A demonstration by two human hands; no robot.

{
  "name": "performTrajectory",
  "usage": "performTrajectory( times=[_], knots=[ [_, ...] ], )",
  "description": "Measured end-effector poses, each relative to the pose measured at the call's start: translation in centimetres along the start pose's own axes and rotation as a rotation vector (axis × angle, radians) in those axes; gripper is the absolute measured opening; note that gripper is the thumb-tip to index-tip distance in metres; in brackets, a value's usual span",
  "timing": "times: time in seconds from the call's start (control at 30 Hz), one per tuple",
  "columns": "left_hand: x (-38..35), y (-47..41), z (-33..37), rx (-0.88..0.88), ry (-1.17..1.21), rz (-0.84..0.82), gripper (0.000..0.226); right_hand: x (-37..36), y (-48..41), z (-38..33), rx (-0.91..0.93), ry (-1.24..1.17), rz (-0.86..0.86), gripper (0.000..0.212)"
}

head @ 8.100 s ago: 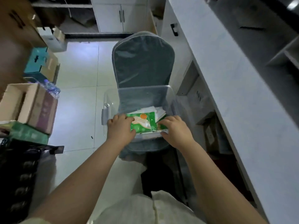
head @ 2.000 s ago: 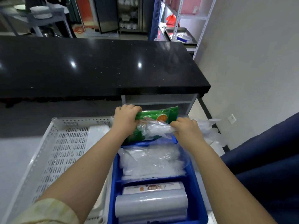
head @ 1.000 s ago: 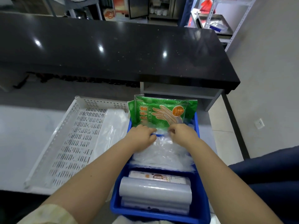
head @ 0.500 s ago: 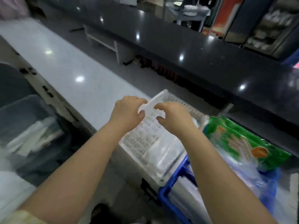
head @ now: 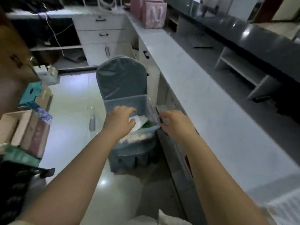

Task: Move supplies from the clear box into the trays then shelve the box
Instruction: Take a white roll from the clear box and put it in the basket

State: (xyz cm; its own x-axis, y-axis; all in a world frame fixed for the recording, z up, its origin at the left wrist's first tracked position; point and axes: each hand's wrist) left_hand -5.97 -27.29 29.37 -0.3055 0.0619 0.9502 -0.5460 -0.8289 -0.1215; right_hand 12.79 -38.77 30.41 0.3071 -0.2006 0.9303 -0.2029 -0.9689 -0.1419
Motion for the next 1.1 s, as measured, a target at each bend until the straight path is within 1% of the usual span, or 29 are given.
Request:
performTrajectory(
  times=[0.1,0.23,0.37,0.57,0.67,0.83,1.0,1.1],
  knots=[
    [-0.5,-2.4,-6.2,0.131,0.009,-0.037,0.044,-3.6,-4.9,-2.1,0.014,-0.039,-0.053,0.035],
    [-3.1,-5.5,-11.5,0.219,0.016,-0.115,0.045,-8.0,-10.4,-2.1,0.033,-0.069,-0.106,0.033],
    [-7.2,-9.2,-14.1,0.293,0.05,-0.165,0.042,-12.7,-16.1,0.4,0.018,-0.105,-0.177,0.034],
    [-15.9,-15.0,-17.0,0.409,0.027,-0.296,0.049,-22.2,-23.9,3.9,0.069,-0.178,-0.319,0.034],
    [-20.3,-17.1,-18.3,0.418,0.0,-0.381,0.052,-27.1,-26.7,5.4,0.086,-0.182,-0.42,0.035],
    [-26.1,-20.5,-21.3,0.43,-0.035,-0.458,0.056,-33.9,-29.7,7.9,0.092,-0.142,-0.565,0.037],
    [-33.1,-23.2,-24.4,0.383,-0.062,-0.546,0.061,-40.9,-31.9,10.5,0.09,-0.056,-0.702,0.046],
    [-38.0,-24.6,-26.6,0.369,-0.095,-0.577,0.059,-45.0,-33.1,12.0,0.135,0.019,-0.776,0.049]
  ],
)
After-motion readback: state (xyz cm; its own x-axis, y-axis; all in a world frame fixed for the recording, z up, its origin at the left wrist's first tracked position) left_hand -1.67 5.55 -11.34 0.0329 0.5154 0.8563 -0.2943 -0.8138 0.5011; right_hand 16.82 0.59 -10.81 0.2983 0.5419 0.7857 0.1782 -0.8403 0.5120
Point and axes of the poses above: each hand's wrist, its own y-axis away from the middle knuckle, its own x-axis out of the back of the hand, z = x × y, and after that the axes turned 4 degrees about x, right-handed
